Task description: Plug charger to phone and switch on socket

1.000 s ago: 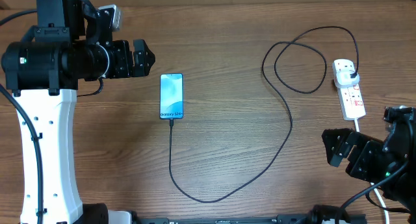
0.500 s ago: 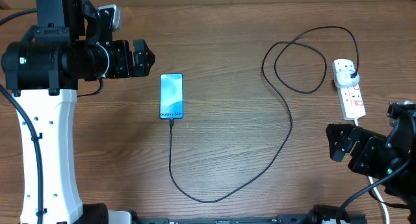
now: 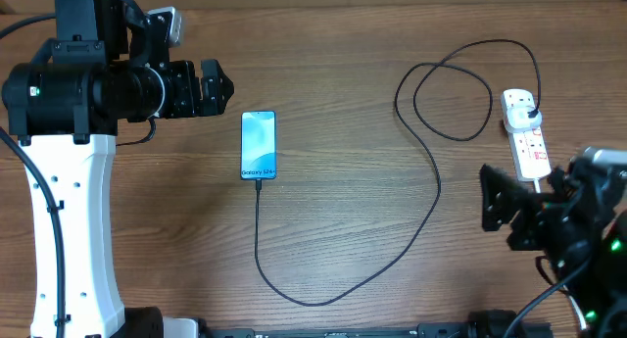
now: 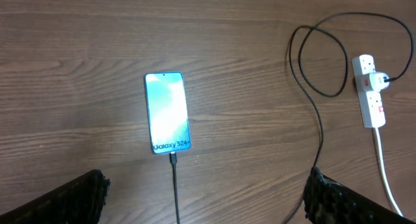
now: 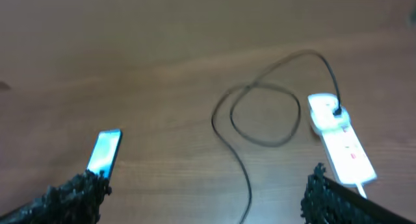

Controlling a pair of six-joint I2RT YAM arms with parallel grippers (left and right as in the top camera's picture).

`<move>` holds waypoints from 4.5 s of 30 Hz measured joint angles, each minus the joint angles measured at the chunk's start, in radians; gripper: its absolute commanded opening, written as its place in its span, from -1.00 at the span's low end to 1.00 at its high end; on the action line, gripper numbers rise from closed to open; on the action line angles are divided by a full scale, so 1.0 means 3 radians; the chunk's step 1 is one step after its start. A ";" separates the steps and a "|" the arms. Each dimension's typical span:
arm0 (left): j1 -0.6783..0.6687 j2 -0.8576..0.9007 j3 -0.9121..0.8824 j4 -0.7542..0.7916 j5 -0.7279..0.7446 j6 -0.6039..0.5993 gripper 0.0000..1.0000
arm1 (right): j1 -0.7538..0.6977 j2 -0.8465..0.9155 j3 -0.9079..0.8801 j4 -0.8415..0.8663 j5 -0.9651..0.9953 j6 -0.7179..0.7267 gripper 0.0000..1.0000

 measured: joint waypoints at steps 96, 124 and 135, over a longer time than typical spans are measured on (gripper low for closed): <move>0.0000 -0.0036 -0.0042 0.0010 -0.0005 0.0000 0.99 | 0.0150 -0.2172 -0.4112 0.3423 0.0047 -0.0061 1.00; 0.0000 -0.3478 -0.4184 0.2167 -0.0645 0.0005 0.99 | 0.0150 -0.2174 -0.4112 0.3423 0.0048 -0.0061 1.00; 0.0000 -0.4238 -0.5121 0.3221 -0.0657 0.0076 0.99 | 0.0150 -0.2174 -0.4112 0.3423 0.0046 -0.0061 1.00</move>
